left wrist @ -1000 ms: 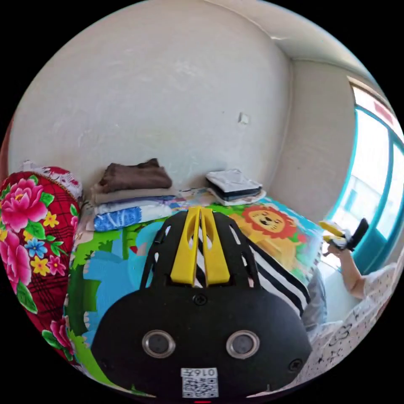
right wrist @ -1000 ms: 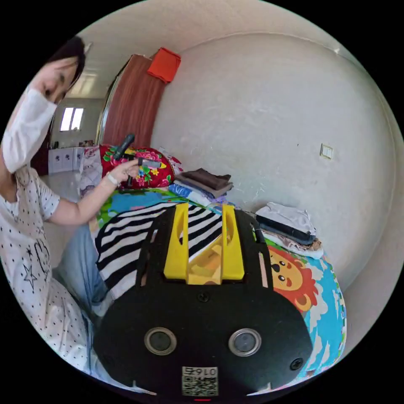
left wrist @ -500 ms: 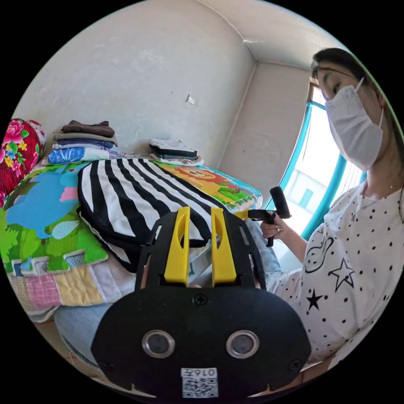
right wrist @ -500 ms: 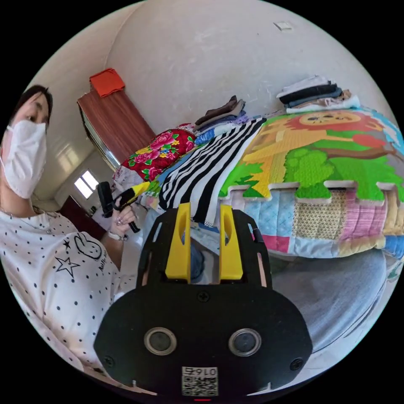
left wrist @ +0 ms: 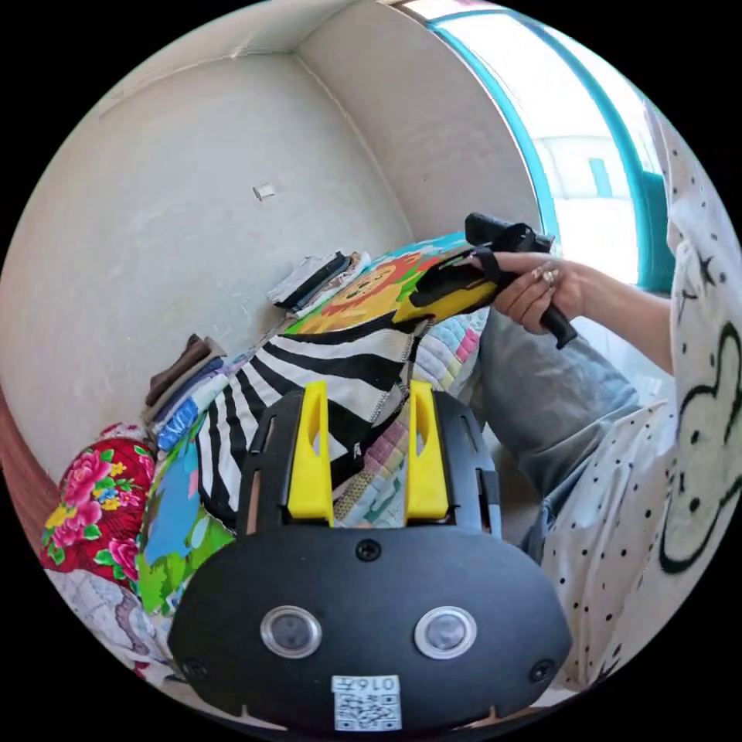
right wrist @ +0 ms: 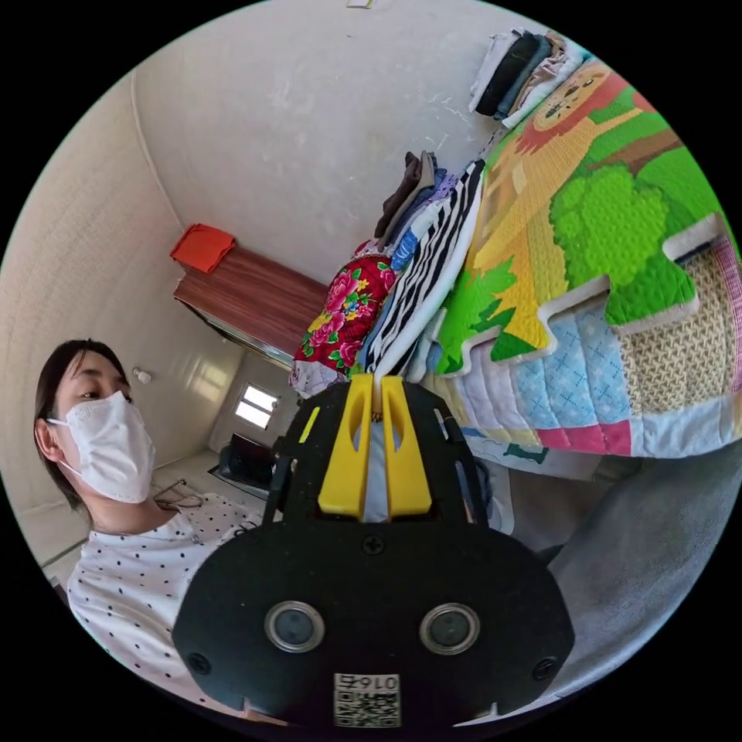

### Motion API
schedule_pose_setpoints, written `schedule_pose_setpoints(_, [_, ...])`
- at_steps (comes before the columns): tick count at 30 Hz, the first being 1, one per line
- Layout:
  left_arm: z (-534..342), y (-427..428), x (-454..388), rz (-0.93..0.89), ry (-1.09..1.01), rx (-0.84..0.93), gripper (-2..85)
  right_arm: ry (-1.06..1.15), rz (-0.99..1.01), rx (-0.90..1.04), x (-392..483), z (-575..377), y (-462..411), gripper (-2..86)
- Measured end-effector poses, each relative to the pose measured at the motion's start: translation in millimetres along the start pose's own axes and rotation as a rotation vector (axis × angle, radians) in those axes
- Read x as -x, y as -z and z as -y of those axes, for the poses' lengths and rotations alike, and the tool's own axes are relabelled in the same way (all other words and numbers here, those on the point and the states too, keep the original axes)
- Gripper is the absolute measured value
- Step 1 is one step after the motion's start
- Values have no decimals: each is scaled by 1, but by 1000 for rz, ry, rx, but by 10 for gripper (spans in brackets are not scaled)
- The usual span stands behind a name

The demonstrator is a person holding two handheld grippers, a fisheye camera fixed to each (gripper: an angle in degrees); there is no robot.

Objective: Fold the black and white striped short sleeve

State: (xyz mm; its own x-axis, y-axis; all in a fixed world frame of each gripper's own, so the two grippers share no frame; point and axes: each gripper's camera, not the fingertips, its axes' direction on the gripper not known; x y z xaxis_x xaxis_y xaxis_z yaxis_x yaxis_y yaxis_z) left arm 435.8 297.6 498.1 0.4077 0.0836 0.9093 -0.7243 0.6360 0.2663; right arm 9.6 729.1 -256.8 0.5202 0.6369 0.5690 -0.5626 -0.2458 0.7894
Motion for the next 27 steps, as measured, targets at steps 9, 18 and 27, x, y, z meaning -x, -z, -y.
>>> schedule_pose_setpoints(9, [0, -32, -73, 325, -53, 54, 117, -82, 110, -25, 8, 14, 11, 15])
schedule_pose_setpoints(18, [-38, -40, -98, 529, -24, 122, 114, -113, 156, -42, 14, 3, 29, 14])
schedule_pose_setpoints(27, [-54, -66, -94, 533, -94, 194, 51, -85, 114, -51, 50, -15, 38, 20])
